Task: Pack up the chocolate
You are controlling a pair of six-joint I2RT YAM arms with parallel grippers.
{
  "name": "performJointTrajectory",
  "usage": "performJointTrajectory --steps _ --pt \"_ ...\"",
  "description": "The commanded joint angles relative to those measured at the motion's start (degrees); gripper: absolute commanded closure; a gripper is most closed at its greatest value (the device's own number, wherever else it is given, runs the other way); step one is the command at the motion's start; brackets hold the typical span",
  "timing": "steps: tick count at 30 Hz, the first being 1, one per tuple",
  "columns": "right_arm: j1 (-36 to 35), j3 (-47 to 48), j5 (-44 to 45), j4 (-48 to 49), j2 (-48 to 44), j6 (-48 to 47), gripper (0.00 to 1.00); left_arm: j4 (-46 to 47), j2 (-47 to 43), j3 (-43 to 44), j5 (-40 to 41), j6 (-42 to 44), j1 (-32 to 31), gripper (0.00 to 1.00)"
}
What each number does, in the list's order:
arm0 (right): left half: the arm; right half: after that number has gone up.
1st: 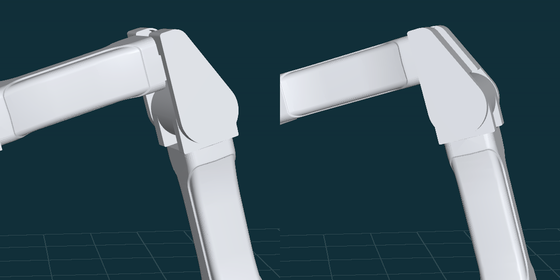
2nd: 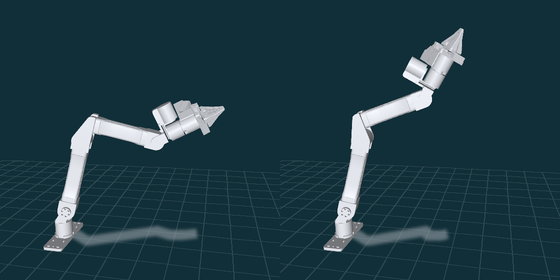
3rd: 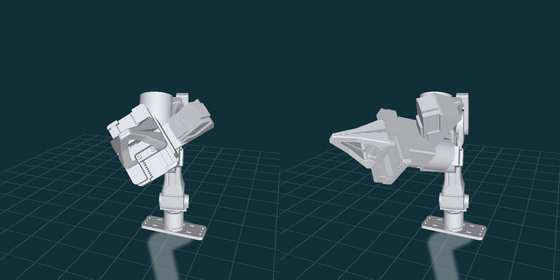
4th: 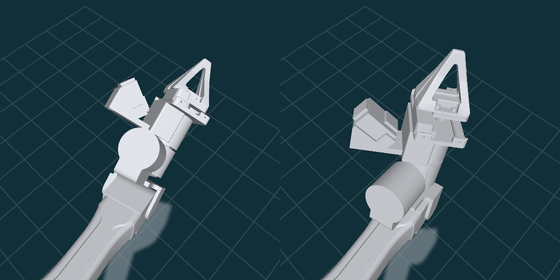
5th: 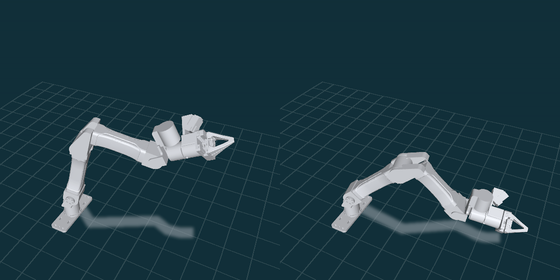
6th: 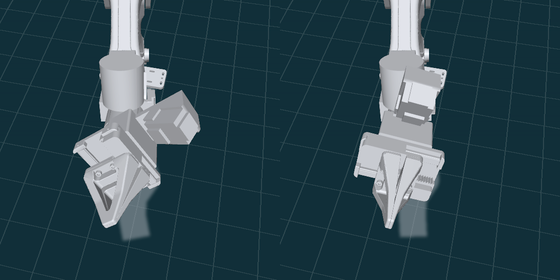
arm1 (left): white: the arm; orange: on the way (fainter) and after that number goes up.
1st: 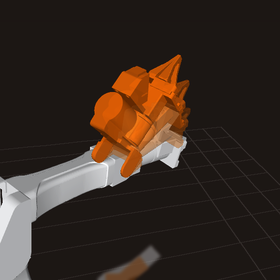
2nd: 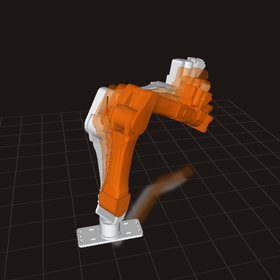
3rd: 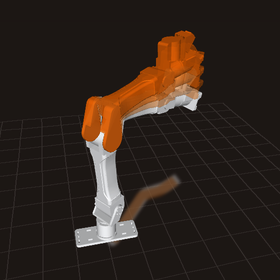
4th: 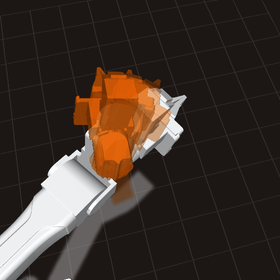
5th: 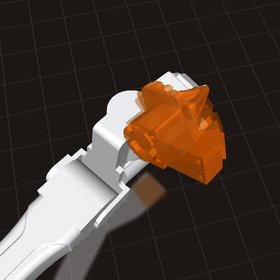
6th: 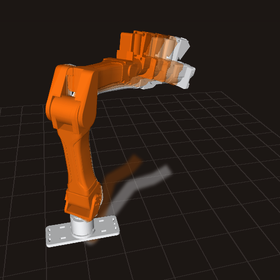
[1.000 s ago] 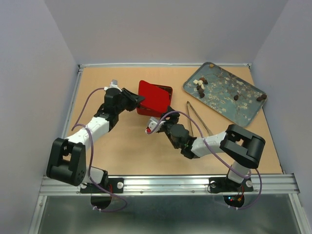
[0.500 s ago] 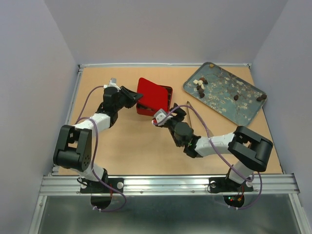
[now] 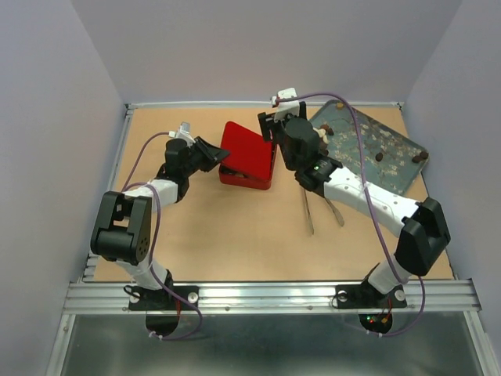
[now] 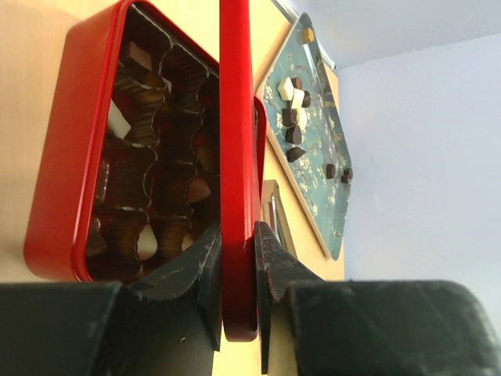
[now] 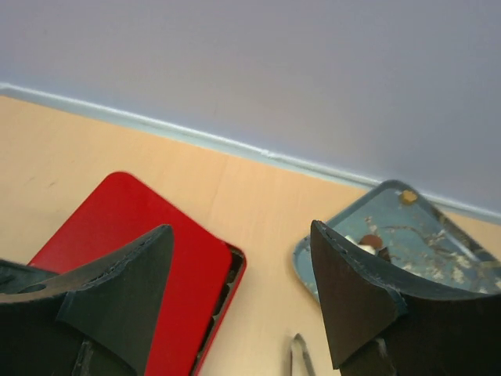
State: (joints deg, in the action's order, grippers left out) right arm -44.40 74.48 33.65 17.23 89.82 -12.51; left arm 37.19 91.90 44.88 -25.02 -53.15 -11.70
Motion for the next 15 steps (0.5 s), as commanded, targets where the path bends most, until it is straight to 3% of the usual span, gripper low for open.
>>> performJointTrajectory --steps 1,5,15 --pt "0.6 1.6 -4.2 -12.7 3.0 11.4 0.24 -0.3 2.1 1.9 0.1 7.4 0.2 1.00" --pt "2.7 -1.3 -9.5 -13.6 3.5 19.8 0.24 -1.1 3.8 2.4 -0.5 9.6 0.3 1.00" --pt "7.4 -6.5 -15.6 -13.7 3.8 30.1 0.24 -1.2 5.8 1.9 -1.3 14.8 0.5 0.97"
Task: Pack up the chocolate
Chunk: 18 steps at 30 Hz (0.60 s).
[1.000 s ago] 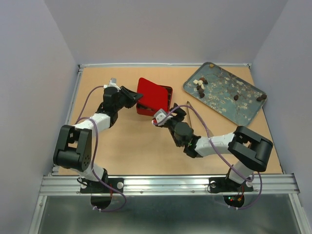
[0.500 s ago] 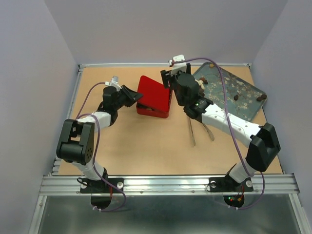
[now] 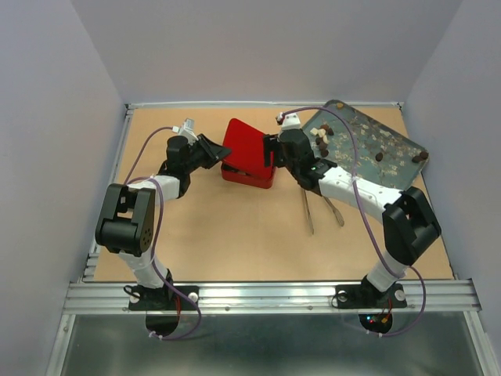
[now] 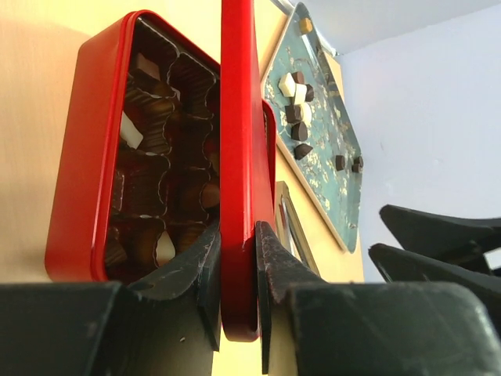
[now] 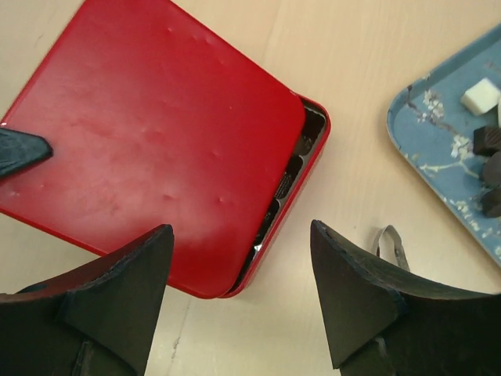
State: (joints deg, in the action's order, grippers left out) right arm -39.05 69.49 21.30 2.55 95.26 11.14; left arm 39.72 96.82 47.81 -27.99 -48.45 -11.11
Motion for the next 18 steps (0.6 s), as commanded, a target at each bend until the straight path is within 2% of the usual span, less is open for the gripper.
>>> performJointTrajectory --steps 1,9,18 --pt "2.7 -2.1 -3.9 1.0 -1.9 7.3 0.24 -3.7 0.2 -1.7 2.3 10.6 -0.1 0.96" --pt "7.0 -3.8 -10.9 1.0 -0.5 12.5 0.24 -5.2 -0.3 -2.2 4.0 12.8 -0.1 0.94" --pt "8.6 -1.3 -14.3 1.1 2.5 16.4 0.25 -10.2 -0.5 -0.8 8.2 16.0 0.0 0.81"
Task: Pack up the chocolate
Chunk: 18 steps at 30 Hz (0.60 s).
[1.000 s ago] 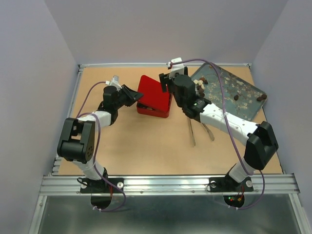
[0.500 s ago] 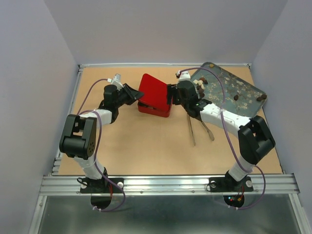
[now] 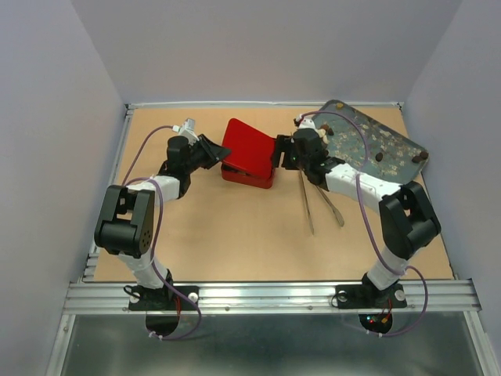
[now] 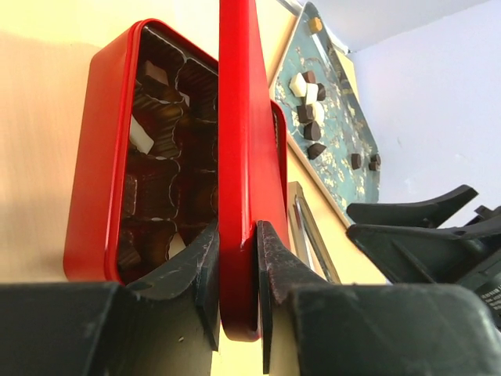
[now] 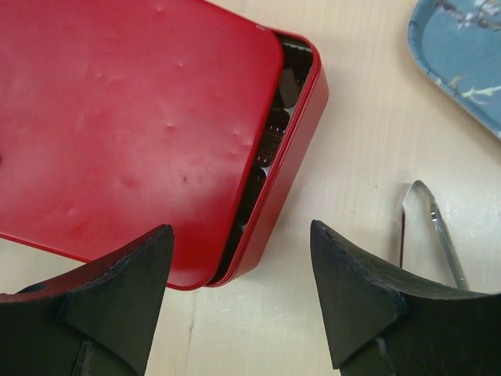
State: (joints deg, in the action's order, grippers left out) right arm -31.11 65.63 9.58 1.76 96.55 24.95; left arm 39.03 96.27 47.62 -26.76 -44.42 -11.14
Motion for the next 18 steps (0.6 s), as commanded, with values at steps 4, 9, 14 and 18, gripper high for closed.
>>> performJointTrajectory --steps 4,9,14,18 --pt "0.9 2.9 -4.0 2.0 2.8 3.9 0.25 -11.8 0.4 0.4 9.3 13.3 -0.1 0.76" --pt "1.0 2.9 -5.0 2.5 4.2 5.0 0.25 -14.7 0.3 0.7 11.2 14.7 -0.1 0.70" --pt "1.3 3.5 -5.8 2.6 5.2 5.7 0.25 -17.1 0.1 1.1 13.6 15.8 -0.1 0.64" --pt "1.5 3.9 -6.2 2.8 5.9 6.2 0.25 -18.5 0.8 1.8 14.9 16.5 -0.1 0.57"
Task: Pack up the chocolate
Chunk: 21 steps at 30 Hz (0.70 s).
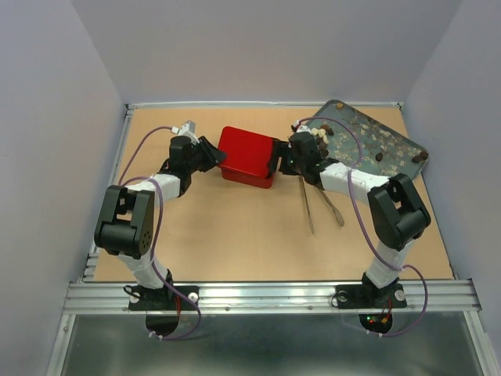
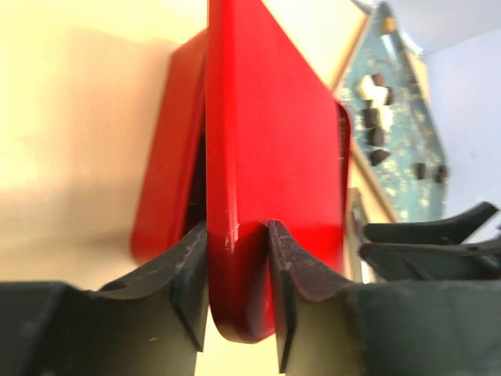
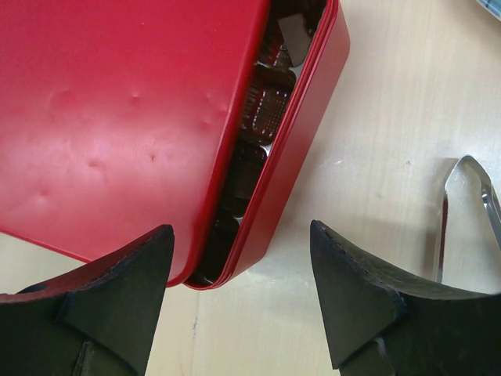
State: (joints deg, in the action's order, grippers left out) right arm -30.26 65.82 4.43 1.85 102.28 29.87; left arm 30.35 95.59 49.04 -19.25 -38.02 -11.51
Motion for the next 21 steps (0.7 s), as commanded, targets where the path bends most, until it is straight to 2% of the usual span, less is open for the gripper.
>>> performJointTrajectory --steps 1,21 --pt "0.6 3.9 -1.1 2.7 0.4 1.2 0.25 -10.1 1.6 0.5 7.6 10.2 0.3 0.56" --pt "0.8 5.6 -4.0 4.6 4.1 1.5 0.25 -8.5 7.5 3.6 4.7 11.7 -0.1 0.53"
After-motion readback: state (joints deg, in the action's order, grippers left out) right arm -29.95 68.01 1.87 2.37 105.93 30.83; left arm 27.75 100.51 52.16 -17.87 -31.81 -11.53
